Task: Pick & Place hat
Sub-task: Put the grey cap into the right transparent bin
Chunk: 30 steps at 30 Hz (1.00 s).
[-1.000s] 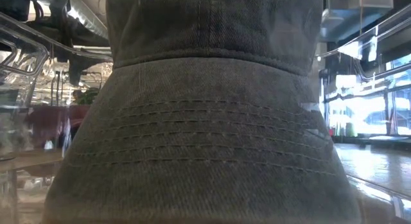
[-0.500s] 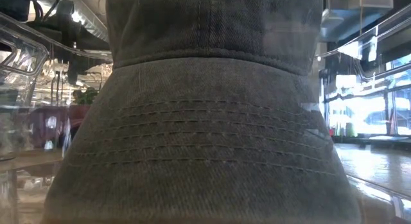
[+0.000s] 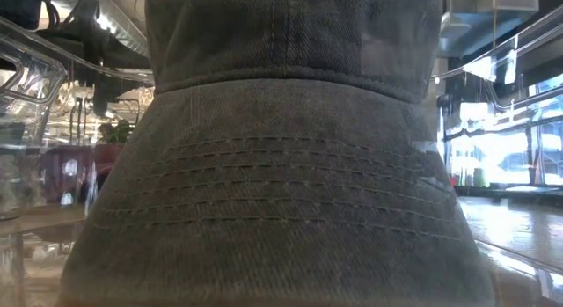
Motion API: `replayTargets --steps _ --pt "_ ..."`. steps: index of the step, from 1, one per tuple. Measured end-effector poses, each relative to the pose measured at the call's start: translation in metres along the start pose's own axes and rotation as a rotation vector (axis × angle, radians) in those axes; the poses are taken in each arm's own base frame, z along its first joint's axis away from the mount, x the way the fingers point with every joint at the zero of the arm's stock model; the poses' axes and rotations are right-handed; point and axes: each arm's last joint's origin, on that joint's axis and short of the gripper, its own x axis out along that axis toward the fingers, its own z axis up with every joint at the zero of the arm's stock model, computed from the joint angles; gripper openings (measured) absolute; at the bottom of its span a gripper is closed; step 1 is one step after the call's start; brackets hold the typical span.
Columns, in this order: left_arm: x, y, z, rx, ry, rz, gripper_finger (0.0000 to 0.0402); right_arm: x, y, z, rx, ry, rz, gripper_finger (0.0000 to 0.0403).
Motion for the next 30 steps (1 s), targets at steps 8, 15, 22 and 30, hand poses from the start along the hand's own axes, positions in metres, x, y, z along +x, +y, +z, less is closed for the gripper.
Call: replayTargets --steps 8,15,22,30 --pt "0.0 -0.001 -0.001 0.001 0.03 -0.041 0.0162 0.054 0.014 -0.045 0.042 0.244 -0.059 0.0001" --pt "0.0 -0.001 -0.002 0.002 0.046 -0.059 0.0162 0.071 0.01 -0.086 0.049 0.47 -0.309 0.0001" --pt "0.0 0.0 -0.004 0.009 0.065 -0.047 0.0162 0.063 0.009 -0.087 0.099 0.441 -0.45 0.0001" --pt "0.0 0.0 -0.004 0.009 0.066 -0.047 0.0162 0.05 0.01 -0.09 0.137 0.479 -0.516 0.0001"
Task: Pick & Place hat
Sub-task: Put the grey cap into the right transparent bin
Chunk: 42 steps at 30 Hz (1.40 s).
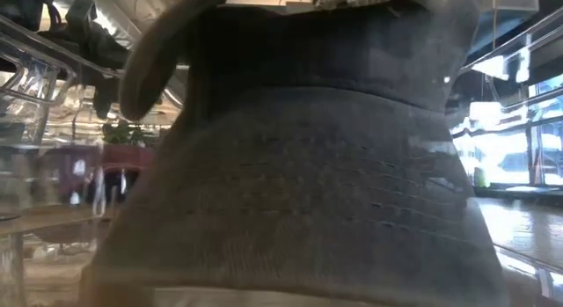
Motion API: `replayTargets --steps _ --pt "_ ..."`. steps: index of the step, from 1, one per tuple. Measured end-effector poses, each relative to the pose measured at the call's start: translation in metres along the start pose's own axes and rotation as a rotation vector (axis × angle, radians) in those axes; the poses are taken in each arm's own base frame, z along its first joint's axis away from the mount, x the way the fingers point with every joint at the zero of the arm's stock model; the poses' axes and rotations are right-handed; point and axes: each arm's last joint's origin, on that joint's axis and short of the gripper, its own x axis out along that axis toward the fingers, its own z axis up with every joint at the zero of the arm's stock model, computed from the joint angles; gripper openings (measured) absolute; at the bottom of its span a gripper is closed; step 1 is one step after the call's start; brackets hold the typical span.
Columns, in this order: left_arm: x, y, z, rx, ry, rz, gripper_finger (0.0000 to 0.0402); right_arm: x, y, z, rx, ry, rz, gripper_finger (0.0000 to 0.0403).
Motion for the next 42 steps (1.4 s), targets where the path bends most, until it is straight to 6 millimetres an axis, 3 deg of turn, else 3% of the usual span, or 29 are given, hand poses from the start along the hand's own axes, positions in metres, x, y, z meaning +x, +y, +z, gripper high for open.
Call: replayTargets --steps 10,19,27,31,35,42 --pt "0.0 0.0 0.0 0.0 0.001 0.0 0.0162 -0.012 0.025 -0.019 -0.057 0.039 0.105 0.0001" --pt "0.0 0.0 0.0 0.0 0.005 -0.006 0.0162 0.025 0.041 -0.044 -0.08 0.056 0.118 0.0003" --pt "0.0 0.0 0.0 0.0 0.009 -0.013 0.0162 0.033 0.042 -0.051 -0.087 0.094 0.133 0.0067" --pt "0.0 -0.001 0.0 -0.001 0.011 -0.024 0.0162 0.026 0.04 -0.049 -0.059 0.099 0.13 0.013" --pt "0.0 -0.001 0.0 0.017 0.01 -0.024 0.0176 0.007 0.034 -0.038 -0.052 0.077 0.102 0.0186" --pt "0.0 0.0 0.0 0.025 -0.005 -0.003 0.0228 -0.03 0.014 -0.023 -0.069 0.115 0.078 0.0219"
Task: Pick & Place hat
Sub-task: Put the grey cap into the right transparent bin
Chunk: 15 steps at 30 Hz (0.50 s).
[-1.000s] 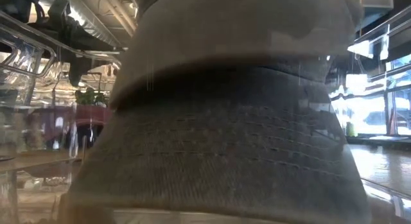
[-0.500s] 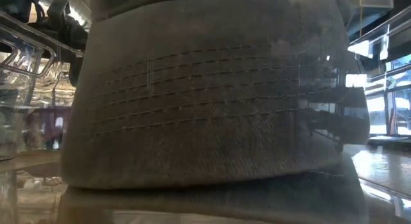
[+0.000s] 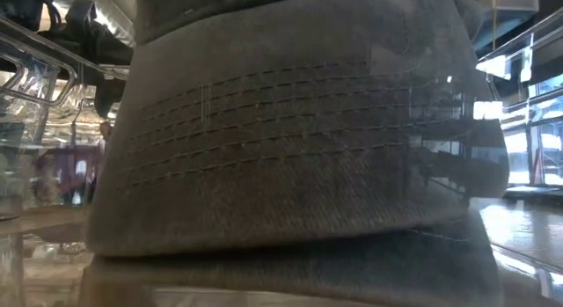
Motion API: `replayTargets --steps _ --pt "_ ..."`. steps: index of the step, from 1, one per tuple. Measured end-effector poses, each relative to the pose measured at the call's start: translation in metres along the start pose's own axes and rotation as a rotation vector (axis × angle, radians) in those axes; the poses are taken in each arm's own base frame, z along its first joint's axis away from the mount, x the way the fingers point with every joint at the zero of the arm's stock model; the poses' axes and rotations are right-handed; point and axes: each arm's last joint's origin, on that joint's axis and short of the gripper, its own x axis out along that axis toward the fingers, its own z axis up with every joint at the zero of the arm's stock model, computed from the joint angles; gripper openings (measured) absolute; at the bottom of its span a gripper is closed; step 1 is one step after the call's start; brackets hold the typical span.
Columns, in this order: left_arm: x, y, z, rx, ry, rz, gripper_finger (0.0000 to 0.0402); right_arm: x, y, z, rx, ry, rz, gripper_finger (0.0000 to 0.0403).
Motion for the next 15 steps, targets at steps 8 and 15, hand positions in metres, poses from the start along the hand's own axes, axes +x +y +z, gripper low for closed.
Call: replayTargets --steps 8,15 --pt "0.0 -0.003 -0.002 -0.004 0.063 -0.108 0.0236 -0.029 -0.042 0.004 0.004 -0.02 -0.037 0.022" --pt "0.0 -0.004 -0.002 -0.02 0.082 -0.136 0.0236 -0.015 -0.098 -0.006 0.104 -0.029 -0.033 0.022"
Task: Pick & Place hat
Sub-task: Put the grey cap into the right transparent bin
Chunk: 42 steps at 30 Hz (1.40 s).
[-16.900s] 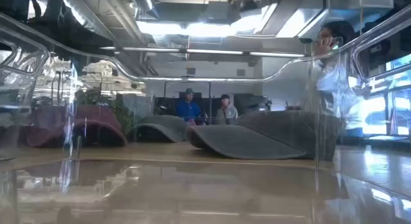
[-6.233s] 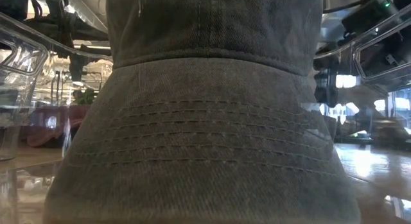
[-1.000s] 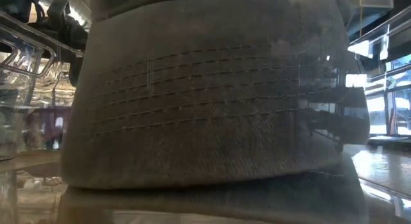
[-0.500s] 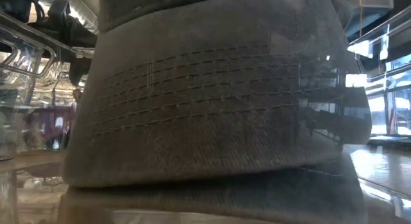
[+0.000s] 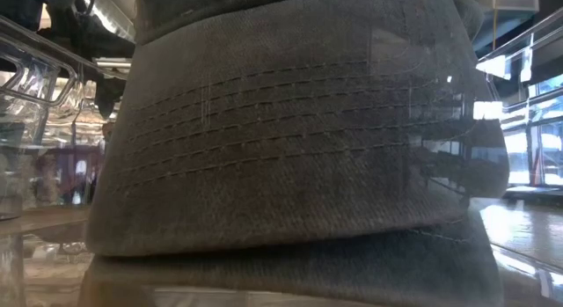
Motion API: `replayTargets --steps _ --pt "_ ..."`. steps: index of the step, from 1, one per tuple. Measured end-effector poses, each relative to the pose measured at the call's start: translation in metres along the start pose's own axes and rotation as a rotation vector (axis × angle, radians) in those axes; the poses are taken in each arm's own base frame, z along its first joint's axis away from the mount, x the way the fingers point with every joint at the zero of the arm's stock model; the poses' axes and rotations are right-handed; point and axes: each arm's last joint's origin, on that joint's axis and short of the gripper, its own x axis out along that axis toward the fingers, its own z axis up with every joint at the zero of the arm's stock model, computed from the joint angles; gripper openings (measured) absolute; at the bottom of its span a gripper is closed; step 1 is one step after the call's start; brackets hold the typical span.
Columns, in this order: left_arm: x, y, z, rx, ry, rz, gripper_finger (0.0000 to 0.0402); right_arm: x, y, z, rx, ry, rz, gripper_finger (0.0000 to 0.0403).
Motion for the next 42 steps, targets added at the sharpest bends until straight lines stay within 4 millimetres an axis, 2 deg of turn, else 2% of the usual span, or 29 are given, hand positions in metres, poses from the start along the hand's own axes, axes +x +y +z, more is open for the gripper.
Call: replayTargets --steps 6,10,14,18,22,26,29,34,38,42 --pt "0.0 0.0 0.0 -0.009 -0.001 0.002 0.0237 0.017 -0.061 -0.021 0.193 -0.182 0.051 0.022" --pt "0.0 0.0 0.0 -0.033 -0.008 0.012 0.0236 0.032 -0.098 -0.047 0.408 -0.303 -0.102 0.022" --pt "0.0 0.001 0.001 -0.071 -0.029 0.042 0.0237 0.047 -0.127 -0.073 0.605 -0.352 -0.224 0.022" --pt "0.0 0.001 0.001 -0.098 -0.031 0.044 0.0236 0.069 -0.152 -0.096 0.724 -0.281 -0.197 0.0224" --pt "0.0 0.001 0.001 -0.13 -0.032 0.045 0.0237 0.098 -0.174 -0.114 0.795 -0.282 -0.136 0.0253" --pt "0.0 0.001 0.001 -0.138 -0.032 0.045 0.0236 0.12 -0.196 -0.126 0.919 -0.414 -0.11 0.0288" --pt "0.0 0.001 0.001 -0.141 -0.032 0.044 0.0236 0.13 -0.208 -0.139 0.998 -0.436 -0.147 0.0303" --pt "0.0 0.001 0.001 -0.141 -0.034 0.048 0.0236 0.139 -0.214 -0.15 1.098 -0.448 -0.154 0.0307" --pt "0.0 0.002 0.001 -0.159 -0.05 0.067 0.0236 0.146 -0.215 -0.148 1.21 -0.527 -0.068 0.0307" --pt "0.0 0.002 0.001 -0.164 -0.055 0.075 0.0237 0.162 -0.215 -0.144 1.254 -0.567 -0.023 0.0307"
